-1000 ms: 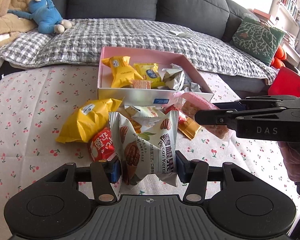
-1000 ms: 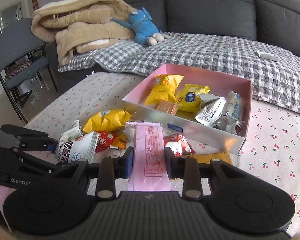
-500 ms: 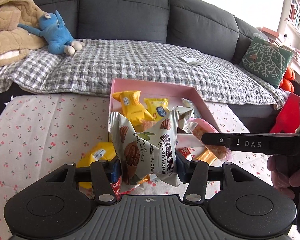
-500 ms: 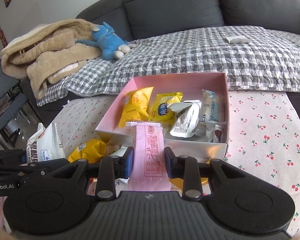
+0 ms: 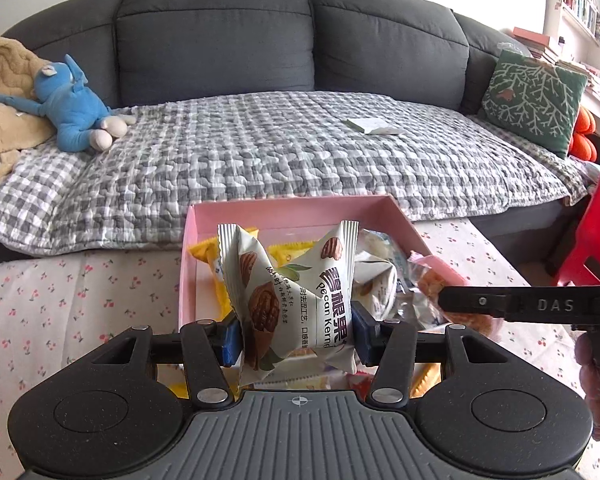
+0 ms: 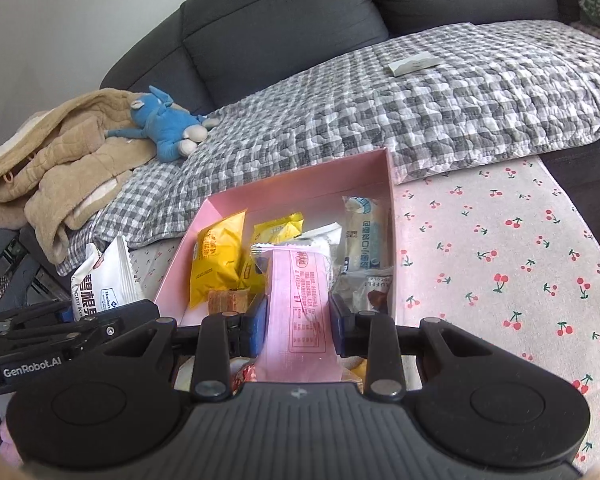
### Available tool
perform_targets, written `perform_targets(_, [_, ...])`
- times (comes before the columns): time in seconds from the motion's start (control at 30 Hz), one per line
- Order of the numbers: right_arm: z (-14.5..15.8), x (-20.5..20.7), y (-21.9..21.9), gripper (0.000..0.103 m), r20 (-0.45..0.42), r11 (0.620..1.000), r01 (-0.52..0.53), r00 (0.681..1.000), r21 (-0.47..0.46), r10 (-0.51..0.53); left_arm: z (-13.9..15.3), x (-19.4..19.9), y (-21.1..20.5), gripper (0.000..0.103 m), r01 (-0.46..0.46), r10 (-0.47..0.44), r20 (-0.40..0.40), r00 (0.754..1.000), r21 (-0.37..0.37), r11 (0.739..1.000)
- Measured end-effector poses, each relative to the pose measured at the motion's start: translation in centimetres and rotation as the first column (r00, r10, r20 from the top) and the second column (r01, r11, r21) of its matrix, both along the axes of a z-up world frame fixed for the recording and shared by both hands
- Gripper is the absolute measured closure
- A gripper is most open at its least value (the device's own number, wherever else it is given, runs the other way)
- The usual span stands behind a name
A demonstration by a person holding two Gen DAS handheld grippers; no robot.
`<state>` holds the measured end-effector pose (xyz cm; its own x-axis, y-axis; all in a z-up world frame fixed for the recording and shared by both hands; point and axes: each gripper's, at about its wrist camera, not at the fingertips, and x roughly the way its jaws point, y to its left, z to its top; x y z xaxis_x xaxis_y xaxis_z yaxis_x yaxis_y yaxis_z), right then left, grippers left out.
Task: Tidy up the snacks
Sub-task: 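Lower both held packets into the pink box and open both grippers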
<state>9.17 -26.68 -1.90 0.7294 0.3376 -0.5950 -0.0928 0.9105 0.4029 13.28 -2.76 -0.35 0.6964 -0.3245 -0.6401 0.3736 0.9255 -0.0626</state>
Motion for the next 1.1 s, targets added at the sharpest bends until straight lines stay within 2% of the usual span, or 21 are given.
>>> perform_targets(0.2, [-0.4, 2.4, -1.5, 0.074, -0.011, 0.997, 0.041, 0.999, 0.061, -0.04, -1.3, 3.6, -2.2, 0.053, -0.005, 0.005, -0.014, 1.0, 0.043, 0.999])
perform_targets(0.5, [-1.0, 6.4, -1.7, 0.074, -0.001, 0.994, 0.086, 0.996, 0.068, -0.086, -3.6, 8.2, -4.6, 0.052, -0.05, 0.052, -0.061, 0.997, 0.038, 0.998])
perform_targets(0.83, [-2.1, 8.0, -2.7, 0.074, 0.0, 0.991, 0.092, 0.996, 0.093, -0.092, -4.7, 9.3, -4.7, 0.052, -0.026, 0.026, 0.012, 1.0, 0.015, 1.0])
perform_targets(1.03, [-2.3, 8.7, -2.4, 0.074, 0.007, 0.992, 0.086, 0.996, 0.095, -0.087, -5.2, 10.3, -5.0, 0.051, -0.037, 0.037, 0.003, 0.999, 0.017, 0.999])
perform_targets(1.1, [-2.2, 8.9, -2.4, 0.073, 0.013, 0.991, 0.088, 0.996, 0.099, -0.089, -5.2, 10.6, -5.1, 0.048, -0.038, 0.038, 0.002, 0.999, 0.015, 0.999])
